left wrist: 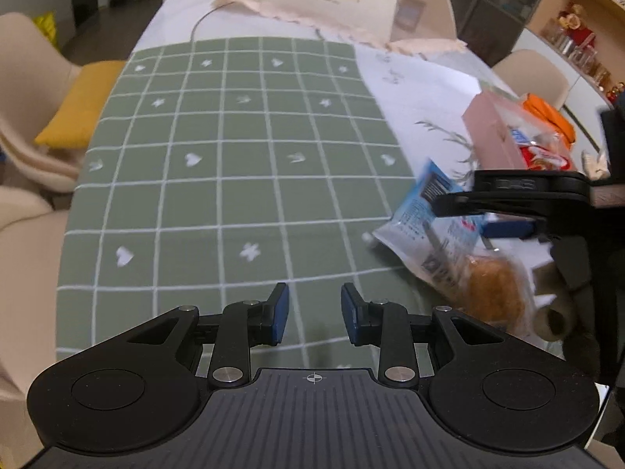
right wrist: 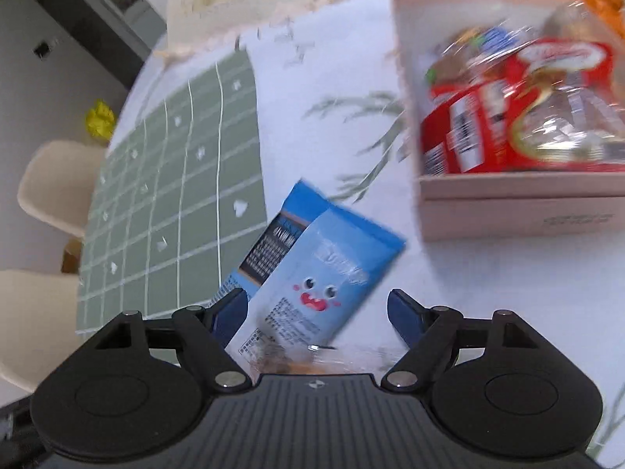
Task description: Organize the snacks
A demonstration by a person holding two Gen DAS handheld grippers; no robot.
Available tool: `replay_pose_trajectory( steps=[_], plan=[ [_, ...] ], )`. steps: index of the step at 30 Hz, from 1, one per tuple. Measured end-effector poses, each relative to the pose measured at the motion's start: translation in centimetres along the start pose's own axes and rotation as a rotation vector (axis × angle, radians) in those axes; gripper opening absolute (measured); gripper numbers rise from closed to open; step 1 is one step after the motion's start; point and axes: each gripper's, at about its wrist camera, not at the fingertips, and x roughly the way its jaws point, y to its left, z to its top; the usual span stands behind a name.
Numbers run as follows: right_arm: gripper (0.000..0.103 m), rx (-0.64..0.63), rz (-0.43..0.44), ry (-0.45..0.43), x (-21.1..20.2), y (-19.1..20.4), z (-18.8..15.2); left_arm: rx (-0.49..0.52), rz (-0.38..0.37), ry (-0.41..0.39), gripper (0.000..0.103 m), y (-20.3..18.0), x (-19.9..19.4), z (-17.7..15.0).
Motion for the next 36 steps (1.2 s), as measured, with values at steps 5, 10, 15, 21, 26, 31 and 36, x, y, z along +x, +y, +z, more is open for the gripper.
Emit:
replay_pose_trajectory(
  steps=[5, 10, 15, 21, 26, 31, 36],
  plan=[
    [0.101, -0.262, -0.131, -0.01, 4.0, 7.7, -0.8, -0.058, 0.04, -0.01, 0.033, 2.3, -0.3, -0.3],
    [0.096, -0.459, -0.13, -0.075, 5.3, 12.0, -2.9, -0.109, 0.086, -0.011, 0.033, 4.3, -0.5, -0.4],
    [0.007, -0.514, 0.025, -0.124, 0.5, 11.6, -2.0, -0.101, 0.067, 0.0, 0.033, 3.4, -0.4, -0.1],
    [0.004, -0.432, 0.089, -0.269, -7.3, 5.8, -0.1, -0.046, -0.029, 0.029, 0.033, -0.8, 0.8, 0.0],
    [0.036, -0.339, -0.015, -0.27, -8.0, 0.8, 0.0, 0.0, -0.124, 0.025, 0.033, -4.3, 0.3, 0.1],
    [0.05, -0.247, -0.082, -0.274, -8.6, -4.3, -1.1, 0.144, -0.202, 0.029, 0.033, -10.4, 0.8, 0.5],
    [0.056, -0.175, -0.123, -0.253, -9.2, -8.4, -3.6, 0.265, -0.101, 0.106, 0.045, -15.6, 5.0, 0.1]
  ],
)
